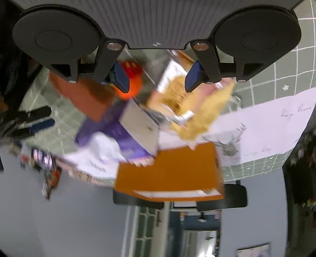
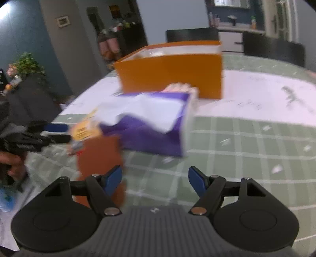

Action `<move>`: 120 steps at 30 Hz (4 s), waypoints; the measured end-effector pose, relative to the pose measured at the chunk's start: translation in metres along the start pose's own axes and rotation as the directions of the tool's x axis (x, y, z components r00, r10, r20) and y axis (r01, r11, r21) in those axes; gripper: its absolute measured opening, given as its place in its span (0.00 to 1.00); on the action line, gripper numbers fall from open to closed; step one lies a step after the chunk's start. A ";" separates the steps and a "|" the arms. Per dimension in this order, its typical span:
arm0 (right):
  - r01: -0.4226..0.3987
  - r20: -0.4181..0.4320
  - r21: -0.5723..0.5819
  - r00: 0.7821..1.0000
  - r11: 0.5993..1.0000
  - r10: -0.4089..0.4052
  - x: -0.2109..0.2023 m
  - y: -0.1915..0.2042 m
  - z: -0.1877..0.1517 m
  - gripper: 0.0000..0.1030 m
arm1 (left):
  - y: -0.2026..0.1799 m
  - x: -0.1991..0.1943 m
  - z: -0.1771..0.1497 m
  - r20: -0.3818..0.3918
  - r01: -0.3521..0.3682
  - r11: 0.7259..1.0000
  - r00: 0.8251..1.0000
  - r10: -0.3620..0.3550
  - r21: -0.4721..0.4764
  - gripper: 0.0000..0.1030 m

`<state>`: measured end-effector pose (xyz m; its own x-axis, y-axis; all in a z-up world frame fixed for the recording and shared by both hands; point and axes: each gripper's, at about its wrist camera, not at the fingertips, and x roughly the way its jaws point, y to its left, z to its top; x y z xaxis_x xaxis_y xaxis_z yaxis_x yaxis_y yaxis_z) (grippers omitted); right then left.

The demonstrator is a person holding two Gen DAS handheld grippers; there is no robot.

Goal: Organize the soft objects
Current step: 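Move both grippers out of the box toward the items on the table, then grasp the brown bear-shaped sponge with the right gripper while the left grasps the orange crocheted ball, then carry the sponge and crocheted ball with both grippers over the orange box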

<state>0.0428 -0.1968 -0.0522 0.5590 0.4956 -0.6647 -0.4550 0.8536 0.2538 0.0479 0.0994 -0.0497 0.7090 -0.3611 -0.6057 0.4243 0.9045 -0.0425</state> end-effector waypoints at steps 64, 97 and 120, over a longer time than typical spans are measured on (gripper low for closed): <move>0.097 -0.138 -0.175 0.983 0.980 -0.122 0.014 -0.010 -0.003 0.64 | -0.015 0.018 0.014 -0.093 0.075 0.995 0.993 -0.068 0.070 0.55; 0.246 0.083 -0.222 0.969 0.944 -0.233 0.033 -0.028 0.144 0.64 | 0.019 0.058 0.152 0.011 0.073 0.967 0.997 -0.078 0.246 0.55; 0.258 -0.016 -0.195 0.964 0.946 -0.266 0.155 -0.060 0.307 0.63 | 0.025 0.205 0.261 -0.163 0.145 0.967 0.980 -0.111 0.209 0.55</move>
<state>0.3694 -0.1215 0.0456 0.6486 0.2480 -0.7195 -0.4215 0.9043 -0.0683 0.3509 -0.0109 0.0320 0.5560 -0.4176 -0.7186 0.6308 0.7751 0.0377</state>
